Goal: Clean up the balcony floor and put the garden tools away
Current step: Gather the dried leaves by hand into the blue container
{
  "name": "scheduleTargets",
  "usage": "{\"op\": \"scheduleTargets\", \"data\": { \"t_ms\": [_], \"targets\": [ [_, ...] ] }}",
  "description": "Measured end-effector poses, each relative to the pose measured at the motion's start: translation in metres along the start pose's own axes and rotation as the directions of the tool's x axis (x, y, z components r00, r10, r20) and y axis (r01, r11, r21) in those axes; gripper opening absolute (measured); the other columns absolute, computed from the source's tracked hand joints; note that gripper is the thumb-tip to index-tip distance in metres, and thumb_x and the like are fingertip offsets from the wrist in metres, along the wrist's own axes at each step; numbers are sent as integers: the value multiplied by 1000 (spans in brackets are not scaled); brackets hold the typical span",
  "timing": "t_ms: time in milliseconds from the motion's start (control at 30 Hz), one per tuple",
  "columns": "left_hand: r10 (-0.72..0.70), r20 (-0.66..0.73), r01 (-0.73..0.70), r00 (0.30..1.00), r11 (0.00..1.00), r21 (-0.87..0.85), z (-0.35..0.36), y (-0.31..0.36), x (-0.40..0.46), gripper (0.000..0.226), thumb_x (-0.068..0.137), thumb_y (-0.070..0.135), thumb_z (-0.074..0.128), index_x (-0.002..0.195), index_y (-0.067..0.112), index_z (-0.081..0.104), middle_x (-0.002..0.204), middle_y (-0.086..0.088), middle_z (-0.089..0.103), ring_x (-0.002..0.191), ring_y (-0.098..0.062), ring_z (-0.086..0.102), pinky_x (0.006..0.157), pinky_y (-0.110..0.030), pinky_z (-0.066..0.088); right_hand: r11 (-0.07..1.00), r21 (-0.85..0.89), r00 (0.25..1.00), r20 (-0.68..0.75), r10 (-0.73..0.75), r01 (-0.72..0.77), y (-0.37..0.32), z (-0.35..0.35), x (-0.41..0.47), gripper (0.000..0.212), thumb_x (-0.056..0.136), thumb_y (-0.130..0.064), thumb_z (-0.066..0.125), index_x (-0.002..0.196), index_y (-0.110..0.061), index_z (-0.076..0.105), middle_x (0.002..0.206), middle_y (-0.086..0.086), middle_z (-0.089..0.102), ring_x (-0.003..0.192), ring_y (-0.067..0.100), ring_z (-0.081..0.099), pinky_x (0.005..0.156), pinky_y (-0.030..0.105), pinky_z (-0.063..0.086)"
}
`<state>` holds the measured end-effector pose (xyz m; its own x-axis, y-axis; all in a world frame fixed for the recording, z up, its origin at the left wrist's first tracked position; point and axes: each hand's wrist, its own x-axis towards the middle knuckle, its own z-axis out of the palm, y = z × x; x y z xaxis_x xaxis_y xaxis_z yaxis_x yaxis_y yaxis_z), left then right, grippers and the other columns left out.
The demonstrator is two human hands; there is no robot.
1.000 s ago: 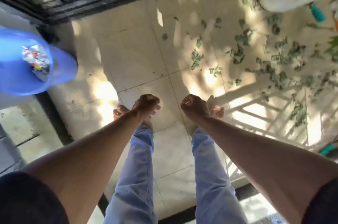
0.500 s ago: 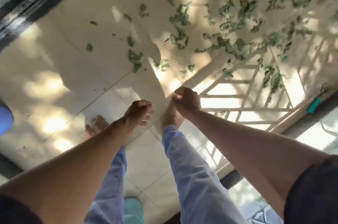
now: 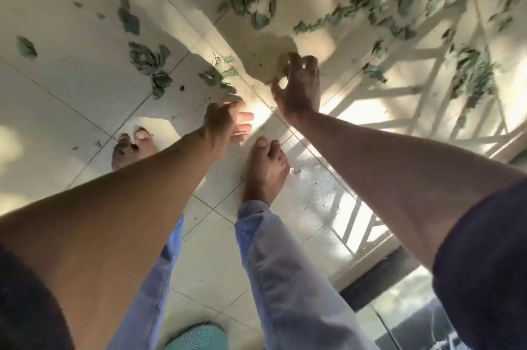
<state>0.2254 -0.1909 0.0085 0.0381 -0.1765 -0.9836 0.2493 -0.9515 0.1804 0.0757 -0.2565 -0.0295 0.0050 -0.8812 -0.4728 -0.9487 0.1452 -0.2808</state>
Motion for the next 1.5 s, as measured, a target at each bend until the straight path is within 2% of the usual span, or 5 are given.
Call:
{"op": "scheduleTargets", "data": {
  "t_ms": [567, 833, 1000, 1233, 1500],
  "targets": [
    [-66, 96, 87, 993, 967, -240, -40, 9, 16, 47, 112, 28, 26, 139, 4, 56, 137, -18, 63, 115, -30, 66, 93, -41, 57, 980, 196, 996, 84, 13, -29, -27, 27, -4, 19, 86, 0, 69, 85, -16, 78, 85, -3, 75, 77, 8, 64, 75, 29, 57],
    [-82, 103, 118, 991, 901, -417, -50, 17, 14, 49, 111, 26, 36, 79, 6, 68, 56, -2, 60, 45, -11, 58, 39, -18, 43, 910, 402, 940, 258, -222, 105, -62, 29, -87, 42, 88, -61, 60, 126, -44, 61, 132, -11, 60, 117, 16, 61, 100, 45, 51],
    [-105, 116, 147, 988, 873, -464, -65, 11, 16, 41, 109, 28, 37, 81, 10, 63, 66, -3, 60, 67, -15, 61, 71, -29, 49, 987, -38, 864, 489, -116, 154, -59, 16, -114, 77, 72, -99, 32, 135, -54, 33, 142, 0, 53, 133, 33, 46, 107, 60, 28],
    [-139, 70, 156, 988, 873, -463, -83, 5, 18, 40, 109, 24, 40, 77, 9, 60, 62, -4, 59, 53, -12, 60, 49, -23, 55, 835, 85, 837, 9, -546, 544, -92, 4, -56, 32, 88, -10, 62, 118, -15, 73, 117, 5, 73, 102, 21, 68, 87, 37, 59],
    [-143, 74, 160, 987, 848, -504, -111, -11, 22, 39, 108, 28, 42, 83, 9, 64, 72, -5, 59, 60, -15, 61, 51, -23, 54, 935, 30, 894, 284, -347, 353, -75, 35, 4, 92, 78, -6, 78, 156, -15, 31, 150, 17, 41, 121, 32, 53, 97, 38, 50]
  ]
}}
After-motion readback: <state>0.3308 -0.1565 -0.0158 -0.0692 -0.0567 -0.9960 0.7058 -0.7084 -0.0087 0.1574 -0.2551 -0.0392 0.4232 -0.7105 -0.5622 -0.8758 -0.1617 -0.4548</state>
